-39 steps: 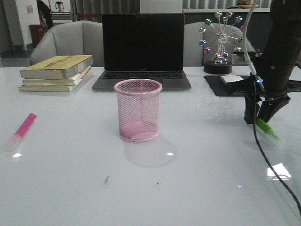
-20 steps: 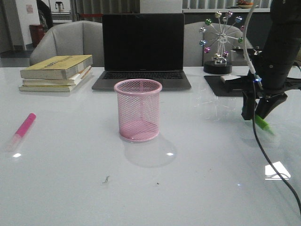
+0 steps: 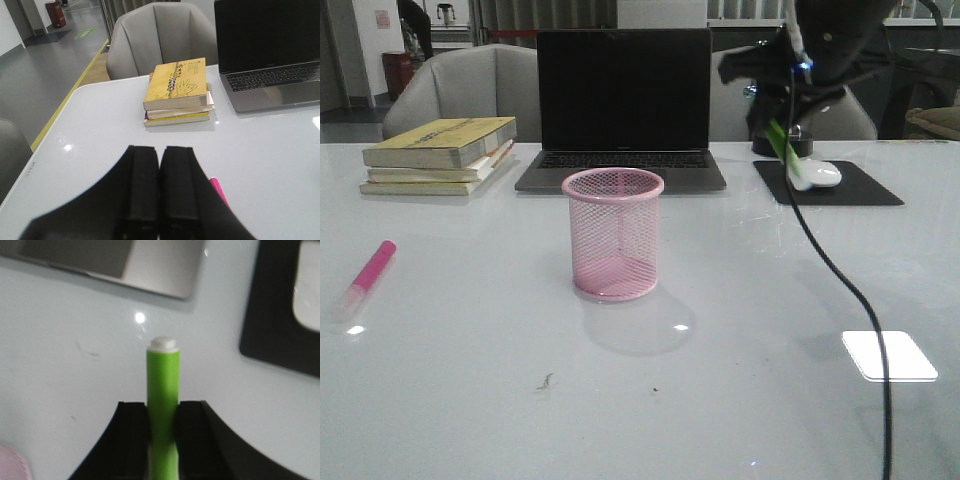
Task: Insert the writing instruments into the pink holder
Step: 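Lift the green marker and carry it above the pink holder, then lower the green marker into the holder and open the right gripper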
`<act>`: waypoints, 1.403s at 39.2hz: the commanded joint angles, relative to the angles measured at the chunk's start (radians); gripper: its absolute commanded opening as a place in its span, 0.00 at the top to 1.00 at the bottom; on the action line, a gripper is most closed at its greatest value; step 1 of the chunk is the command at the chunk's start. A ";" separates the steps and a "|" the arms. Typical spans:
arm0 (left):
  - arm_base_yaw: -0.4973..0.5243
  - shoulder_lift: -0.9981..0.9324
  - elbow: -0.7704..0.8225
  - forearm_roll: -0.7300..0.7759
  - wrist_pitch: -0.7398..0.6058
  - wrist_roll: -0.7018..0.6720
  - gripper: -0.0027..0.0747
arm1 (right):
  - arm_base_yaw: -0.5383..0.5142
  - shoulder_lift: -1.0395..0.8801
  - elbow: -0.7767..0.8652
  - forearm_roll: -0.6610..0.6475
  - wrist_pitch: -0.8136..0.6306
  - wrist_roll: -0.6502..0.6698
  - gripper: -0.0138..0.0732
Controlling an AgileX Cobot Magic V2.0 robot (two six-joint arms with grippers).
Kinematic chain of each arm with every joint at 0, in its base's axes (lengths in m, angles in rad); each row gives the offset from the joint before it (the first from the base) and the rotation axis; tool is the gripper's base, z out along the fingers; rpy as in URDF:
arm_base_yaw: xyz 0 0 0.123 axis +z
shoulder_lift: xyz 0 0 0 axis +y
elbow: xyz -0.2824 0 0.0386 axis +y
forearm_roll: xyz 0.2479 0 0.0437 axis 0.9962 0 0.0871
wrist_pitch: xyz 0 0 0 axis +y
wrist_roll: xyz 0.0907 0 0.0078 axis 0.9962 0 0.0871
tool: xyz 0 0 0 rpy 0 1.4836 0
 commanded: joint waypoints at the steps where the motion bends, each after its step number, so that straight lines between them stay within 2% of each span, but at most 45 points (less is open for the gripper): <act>1: -0.008 0.001 -0.035 -0.008 -0.090 -0.012 0.85 | 0.049 -0.110 -0.031 0.010 -0.163 0.000 0.78; 13: -0.008 0.001 -0.035 -0.008 -0.093 -0.012 0.85 | 0.230 -0.149 -0.031 0.029 -0.376 0.000 0.78; 24: -0.008 0.001 -0.035 -0.008 -0.093 -0.012 0.85 | 0.328 -0.120 0.001 0.029 -0.480 0.000 0.78; 37: -0.008 0.001 -0.035 -0.008 -0.095 -0.012 0.85 | 0.337 -0.120 0.215 0.040 -0.687 0.000 0.78; 55: -0.008 0.001 -0.035 -0.008 -0.095 -0.012 0.85 | 0.337 -0.120 0.255 0.040 -0.688 0.000 0.78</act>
